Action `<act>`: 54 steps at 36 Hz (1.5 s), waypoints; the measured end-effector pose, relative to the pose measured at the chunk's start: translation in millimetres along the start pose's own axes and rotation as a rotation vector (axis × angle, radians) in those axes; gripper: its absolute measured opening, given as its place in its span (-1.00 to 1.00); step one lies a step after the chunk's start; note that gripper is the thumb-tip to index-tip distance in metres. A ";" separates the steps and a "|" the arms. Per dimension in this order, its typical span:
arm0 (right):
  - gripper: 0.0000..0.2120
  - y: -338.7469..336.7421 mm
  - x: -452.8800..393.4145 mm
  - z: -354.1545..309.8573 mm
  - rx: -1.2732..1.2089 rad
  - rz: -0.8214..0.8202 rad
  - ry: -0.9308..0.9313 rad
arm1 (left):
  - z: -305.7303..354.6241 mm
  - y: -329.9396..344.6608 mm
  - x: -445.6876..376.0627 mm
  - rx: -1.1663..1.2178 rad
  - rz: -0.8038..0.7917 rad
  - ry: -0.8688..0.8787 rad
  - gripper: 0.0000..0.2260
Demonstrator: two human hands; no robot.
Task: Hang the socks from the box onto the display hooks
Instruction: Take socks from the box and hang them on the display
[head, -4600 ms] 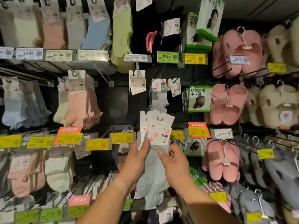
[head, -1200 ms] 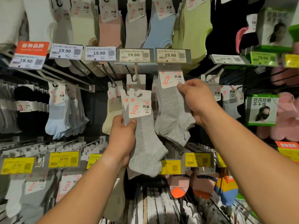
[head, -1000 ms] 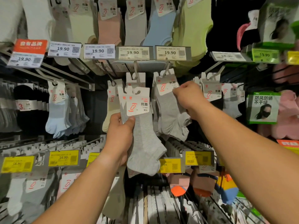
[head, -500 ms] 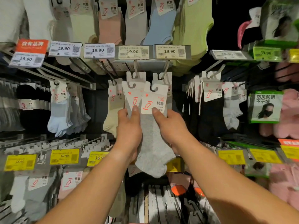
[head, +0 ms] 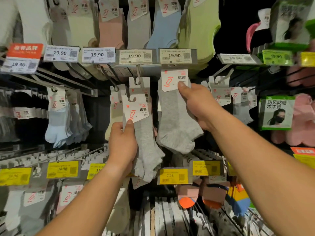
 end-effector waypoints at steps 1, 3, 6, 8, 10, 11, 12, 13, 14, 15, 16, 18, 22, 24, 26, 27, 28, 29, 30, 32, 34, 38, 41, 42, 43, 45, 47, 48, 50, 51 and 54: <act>-0.72 -1.7 -0.9 -0.5 0.014 0.005 0.013 | 0.2 -0.5 -0.2 -0.003 -0.002 0.002 -0.78; -0.75 -5.1 -1.5 1.4 0.041 -0.001 0.037 | 0.0 -1.7 -0.4 0.000 -0.008 -0.003 -0.78; -0.73 -6.8 -4.5 5.4 0.061 -0.049 0.042 | -0.2 -3.8 -1.3 0.007 -0.023 0.001 -0.79; -0.68 -6.1 -8.9 7.5 0.150 -0.066 0.062 | 1.5 -3.6 -0.3 0.008 -0.033 0.016 -0.80; -0.71 -3.5 -21.2 16.4 0.241 -0.054 0.078 | 4.4 -2.5 1.8 -0.007 -0.039 0.046 -0.81; -0.69 -1.8 -24.9 21.9 0.285 -0.043 0.095 | 6.4 -1.8 3.5 -0.014 -0.041 0.057 -0.81; -0.64 -0.8 -28.2 32.2 0.314 -0.041 0.133 | 6.5 -0.8 4.4 -0.020 -0.045 0.056 -0.81; -0.61 0.6 -29.3 42.0 0.340 -0.054 0.176 | 6.0 0.5 4.8 -0.024 -0.053 0.050 -0.81; -0.59 2.4 -29.3 49.7 0.390 -0.079 0.207 | 4.8 2.2 4.7 -0.024 -0.066 0.039 -0.81; -0.57 3.5 -25.6 50.8 0.479 -0.108 0.214 | 4.4 4.3 5.7 -0.024 -0.085 0.025 -0.82; -0.55 2.4 -23.5 49.4 0.600 -0.122 0.195 | 4.0 6.8 6.1 -0.026 -0.106 0.012 -0.84; -0.48 -5.9 -22.0 37.3 0.827 -0.032 0.063 | 6.0 13.0 6.7 -0.031 -0.159 -0.007 -0.87; -0.56 11.4 17.7 20.5 0.504 0.014 -0.113 | 17.5 35.4 5.5 -0.076 -0.279 0.003 -0.83; -0.54 29.2 34.2 30.9 0.299 -0.051 0.015 | 25.6 50.3 7.7 -0.149 -0.301 0.039 -0.79; -0.56 27.6 37.9 30.7 0.224 0.038 0.023 | 37.5 64.2 13.9 -0.232 -0.301 0.118 -0.78; -0.60 21.9 37.0 25.3 0.214 0.105 -0.010 | 44.3 70.2 16.4 -0.276 -0.291 0.170 -0.77; -0.64 15.7 34.8 20.7 0.225 0.155 -0.050 | 51.5 75.6 20.0 -0.322 -0.277 0.219 -0.78; -0.66 10.6 32.2 16.4 0.233 0.185 -0.085 | 57.2 79.7 22.4 -0.363 -0.257 0.254 -0.78; -0.67 7.0 29.5 12.5 0.232 0.199 -0.118 | 62.2 82.8 23.8 -0.392 -0.241 0.281 -0.78; -0.69 1.7 24.8 4.0 0.243 0.206 -0.178 | 69.6 87.3 24.1 -0.401 -0.219 0.325 -0.73; -0.70 -1.4 20.4 -2.2 0.249 0.204 -0.219 | 75.2 89.4 22.9 -0.374 -0.196 0.358 -0.73; -0.69 -2.5 14.8 -9.8 0.267 0.197 -0.241 | 79.2 91.2 21.4 -0.307 -0.199 0.340 -0.77; -0.67 -3.2 6.8 -8.9 0.272 0.188 -0.179 | 80.2 94.9 12.3 -0.295 -0.207 0.282 -0.75; -0.66 -3.7 3.8 -7.0 0.268 0.187 -0.146 | 80.7 96.9 8.6 -0.289 -0.216 0.261 -0.76; -0.65 -4.2 1.3 -4.9 0.263 0.191 -0.110 | 81.3 98.9 6.3 -0.284 -0.227 0.240 -0.77; -0.63 -4.8 -3.8 1.8 0.259 0.186 -0.052 | 80.5 103.0 1.0 -0.284 -0.244 0.206 -0.78; -0.61 -4.6 -7.9 10.9 0.276 0.167 -0.014 | 74.7 105.0 -3.7 -0.290 -0.253 0.160 -0.75; -0.60 -3.9 -9.7 15.3 0.294 0.153 0.005 | 70.0 106.1 -7.2 -0.287 -0.261 0.126 -0.73; -0.59 -0.6 -14.9 23.7 0.324 0.122 0.038 | 60.6 110.9 -16.4 -0.301 -0.266 0.063 -0.70; -0.58 2.0 -17.8 28.3 0.337 0.106 0.060 | 57.0 113.1 -21.4 -0.330 -0.249 0.045 -0.69; -0.58 8.3 -22.9 44.4 0.396 0.079 0.126 | 46.0 118.6 -35.2 -0.493 -0.166 0.019 -0.63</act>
Point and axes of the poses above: each hand's wrist, its own x-axis away from the middle knuckle, its own y-axis out of the palm, z = x × y, the point moved 8 cm from there along -x, towards the middle knuckle, and after that the axes turned 14 degrees about -y, right-handed, at the moved point
